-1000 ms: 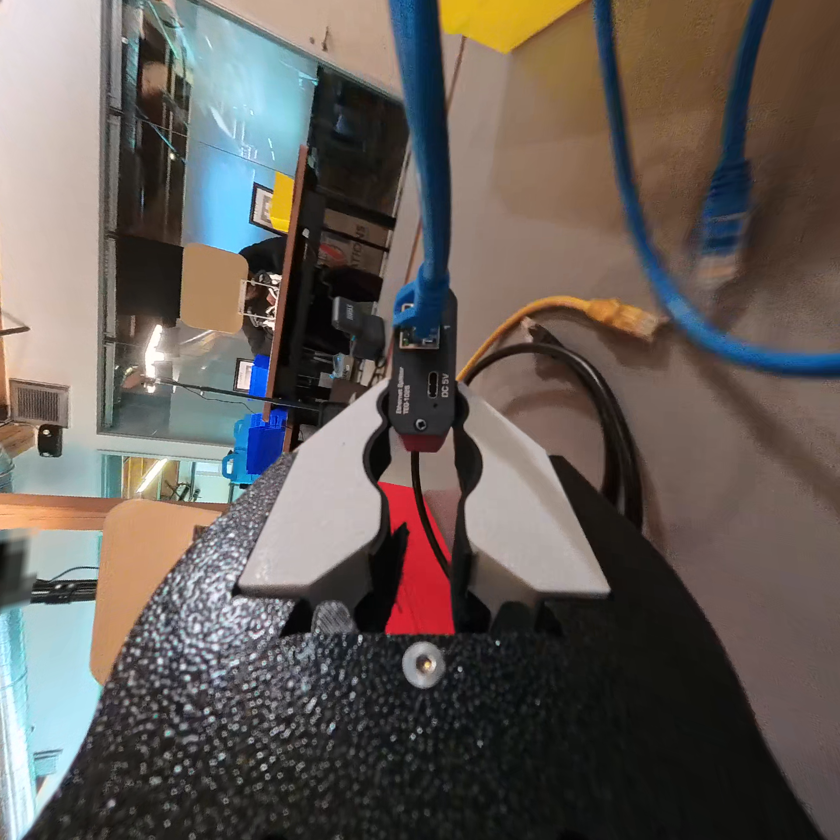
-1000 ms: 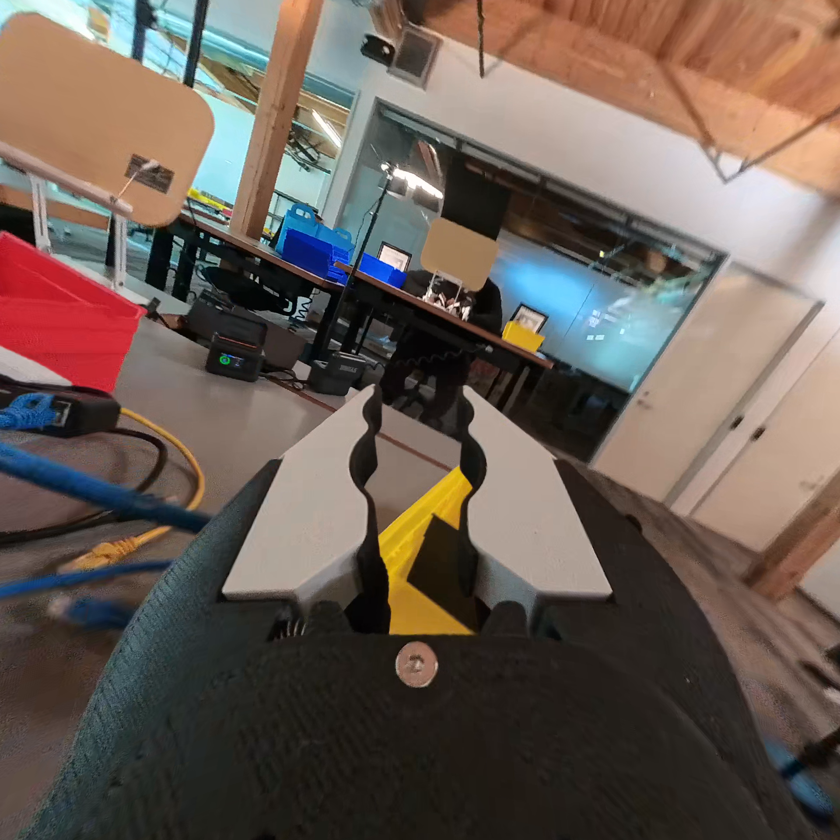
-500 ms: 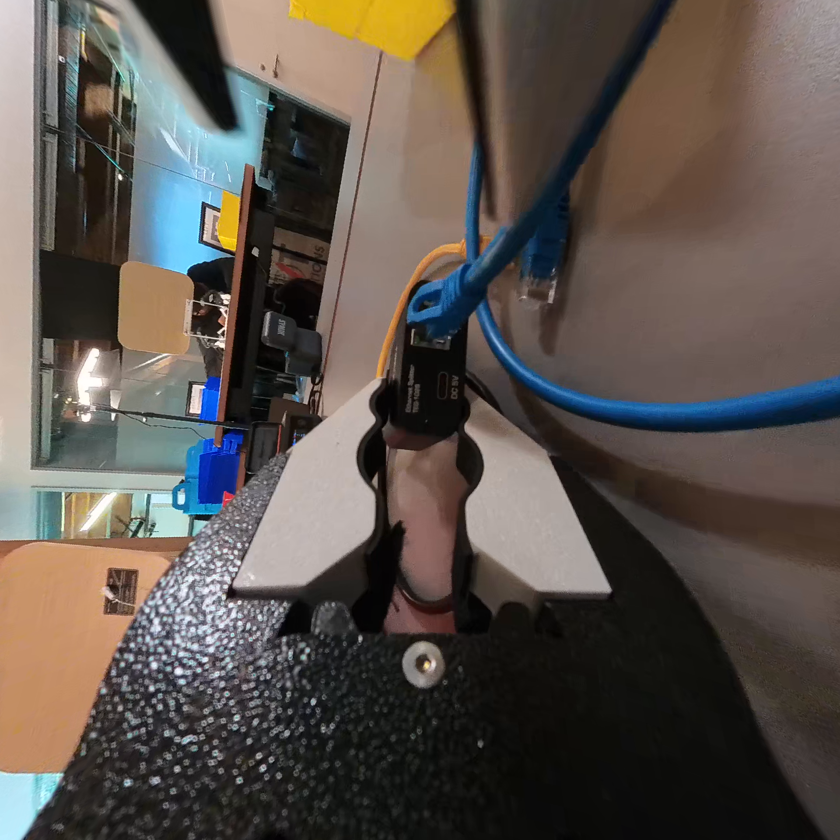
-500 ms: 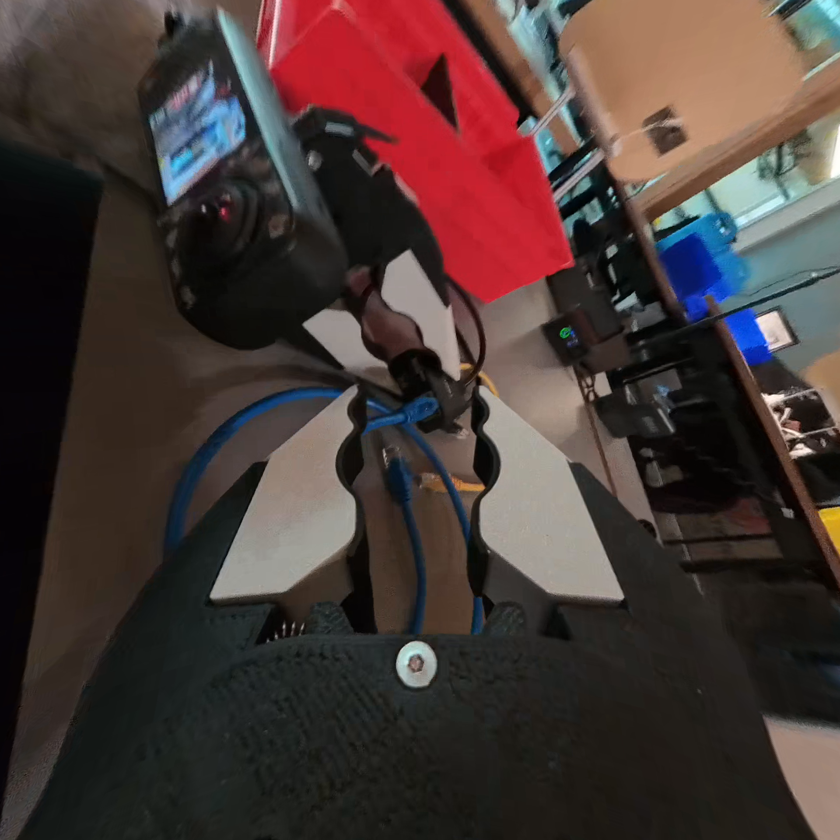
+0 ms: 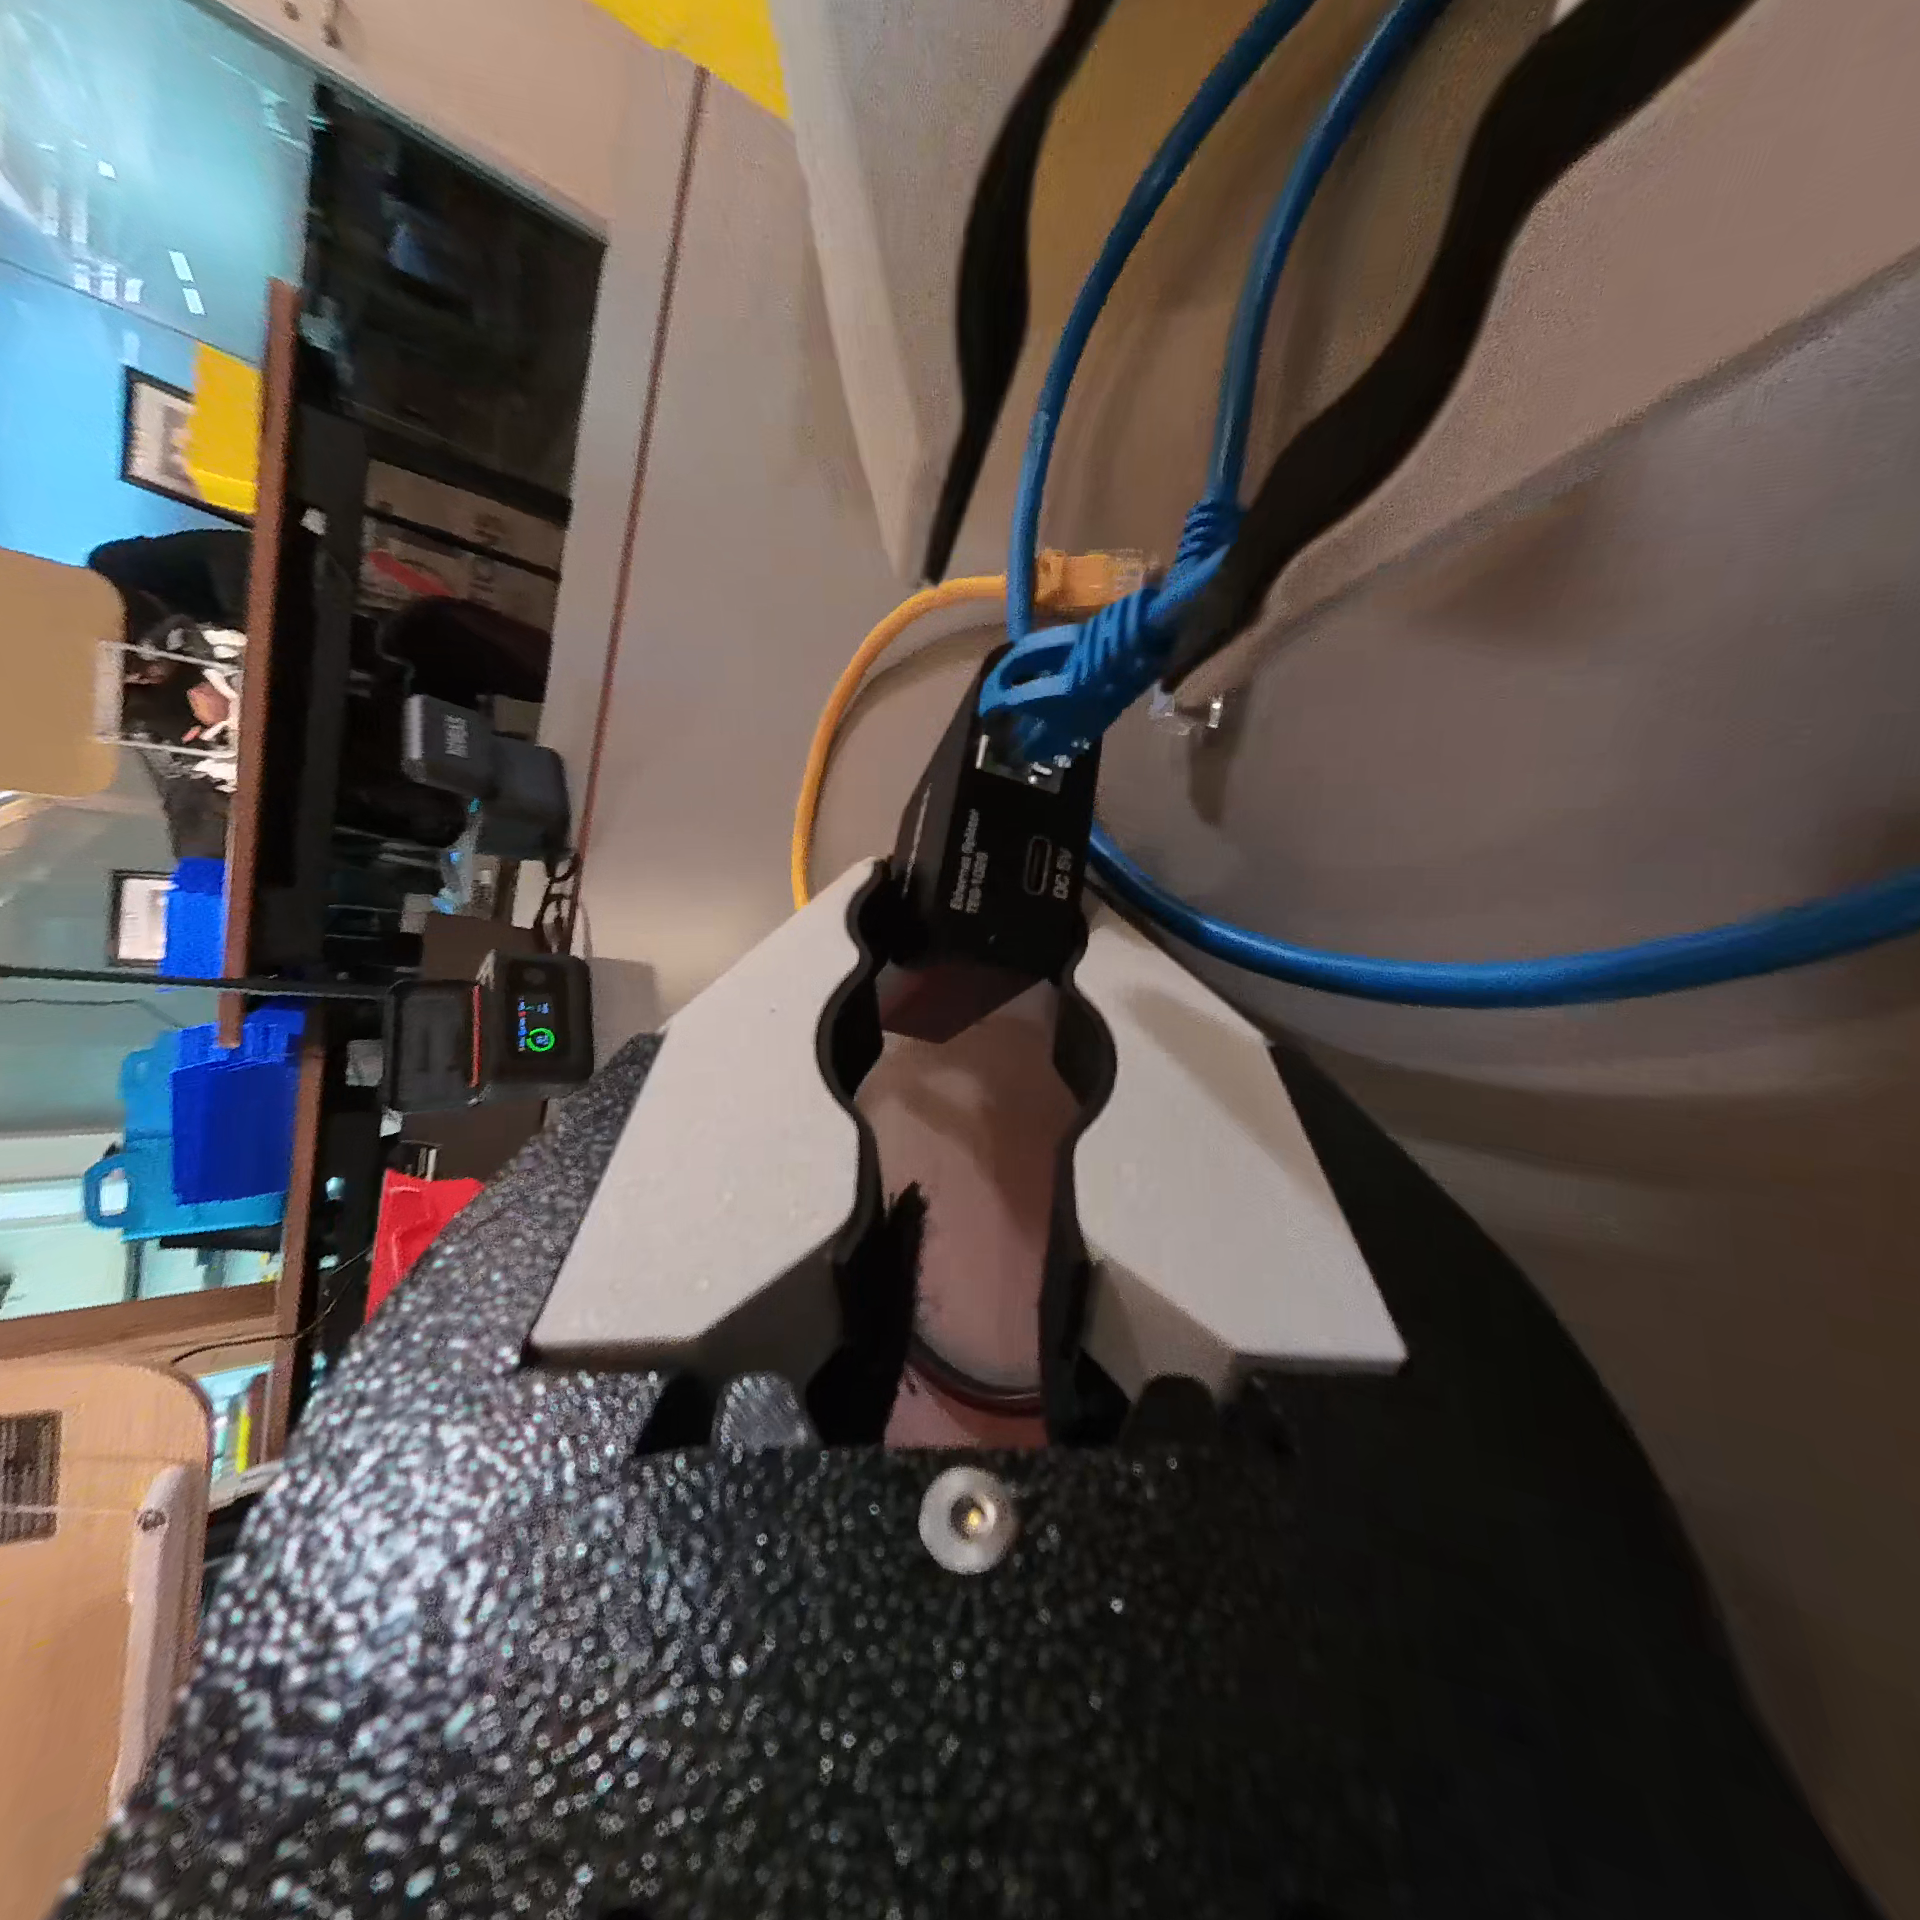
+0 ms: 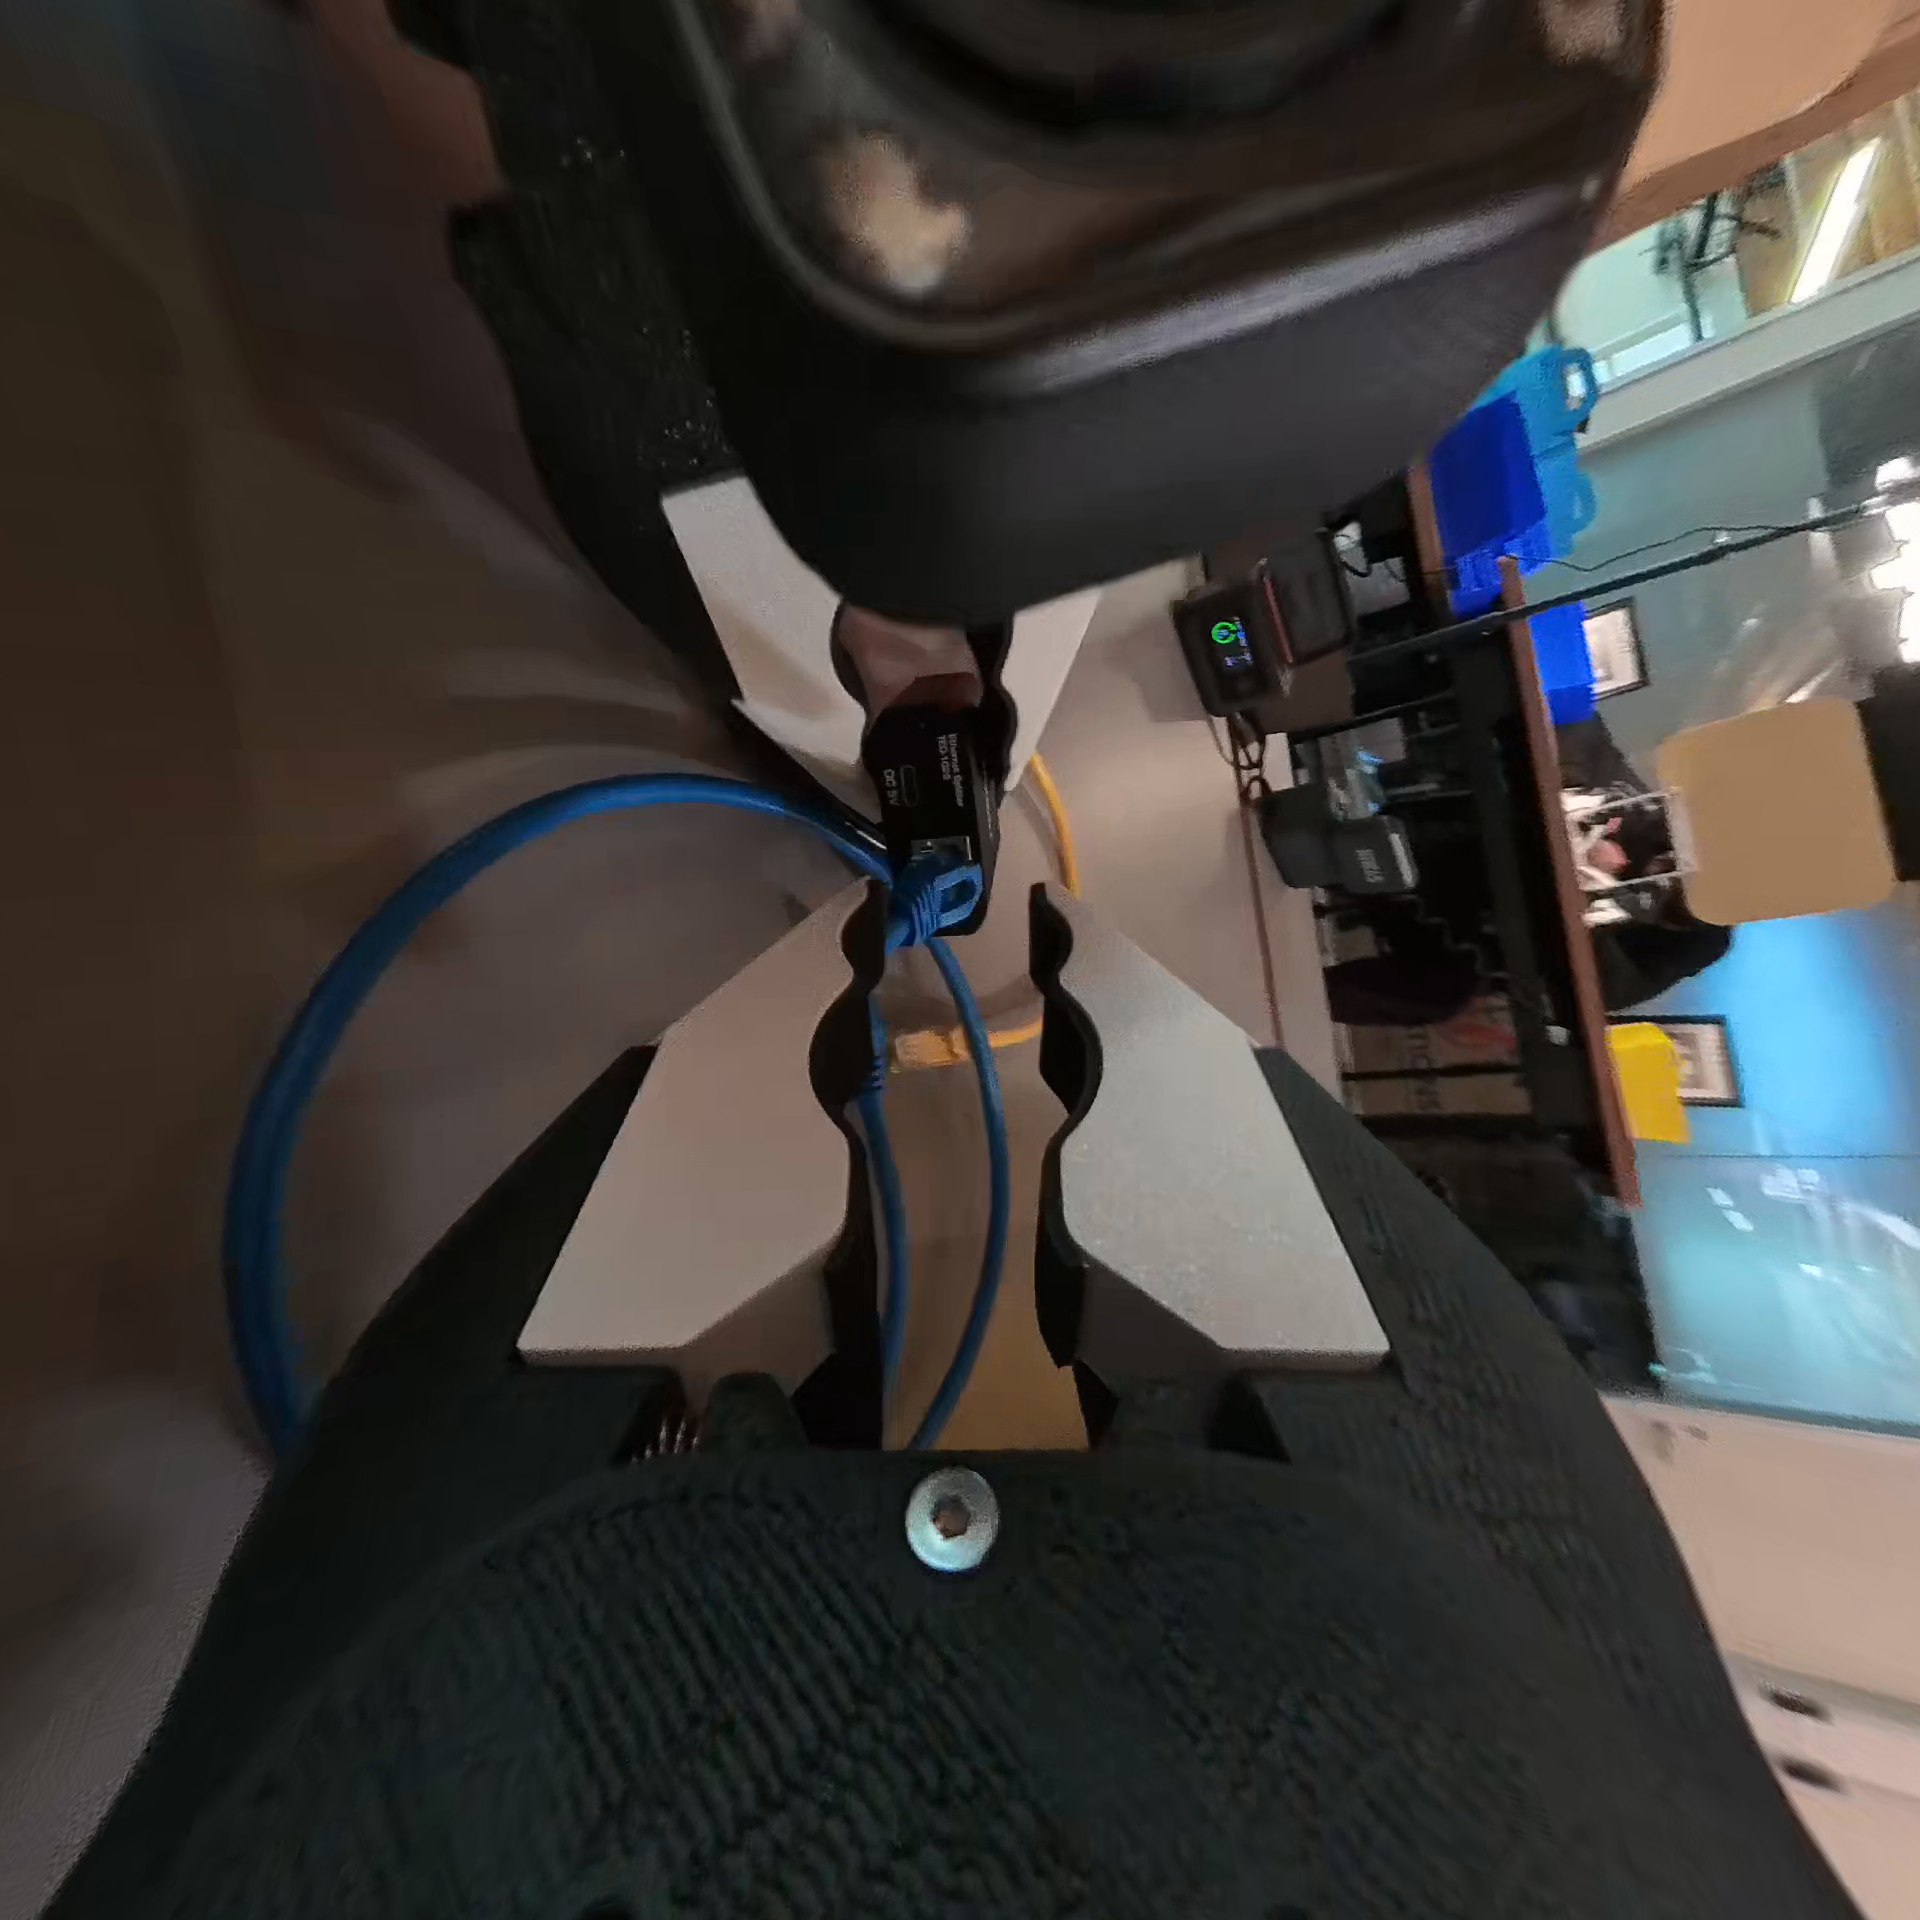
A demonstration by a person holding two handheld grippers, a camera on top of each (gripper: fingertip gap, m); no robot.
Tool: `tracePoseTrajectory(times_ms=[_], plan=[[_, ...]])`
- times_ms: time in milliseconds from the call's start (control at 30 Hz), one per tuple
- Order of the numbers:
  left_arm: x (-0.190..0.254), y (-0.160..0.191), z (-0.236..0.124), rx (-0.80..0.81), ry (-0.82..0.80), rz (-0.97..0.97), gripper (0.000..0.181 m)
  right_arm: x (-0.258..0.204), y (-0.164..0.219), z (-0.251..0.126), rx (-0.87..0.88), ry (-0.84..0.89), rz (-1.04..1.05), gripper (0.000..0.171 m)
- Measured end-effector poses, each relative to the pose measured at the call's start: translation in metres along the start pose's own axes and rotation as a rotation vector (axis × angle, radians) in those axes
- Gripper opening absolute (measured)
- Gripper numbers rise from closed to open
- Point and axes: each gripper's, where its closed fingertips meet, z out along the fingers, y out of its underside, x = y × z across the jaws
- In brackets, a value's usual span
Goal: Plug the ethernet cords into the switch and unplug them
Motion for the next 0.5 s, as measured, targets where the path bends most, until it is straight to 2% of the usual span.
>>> tracePoseTrajectory(times_ms=[167, 300, 367, 500], plan=[[0.004, -0.003, -0.010, -0.044, 0.106, 0.042, 0.027, 0.002, -0.004, -0.010, 0.030, -0.132, 0.258, 0.030], [0.002, -0.010, -0.020, -0.042, 0.169, -0.006, 0.026, 0.026, -0.026, -0.030, 0.163, -0.150, 0.442, 0.059], [0.000, -0.014, -0.024, -0.028, 0.195, -0.044, 0.026, 0.034, -0.034, -0.044, 0.208, -0.150, 0.400, 0.070], [-0.001, -0.014, -0.029, -0.047, 0.222, -0.055, 0.025, 0.039, -0.039, -0.068, 0.190, -0.198, 0.327, 0.091]])
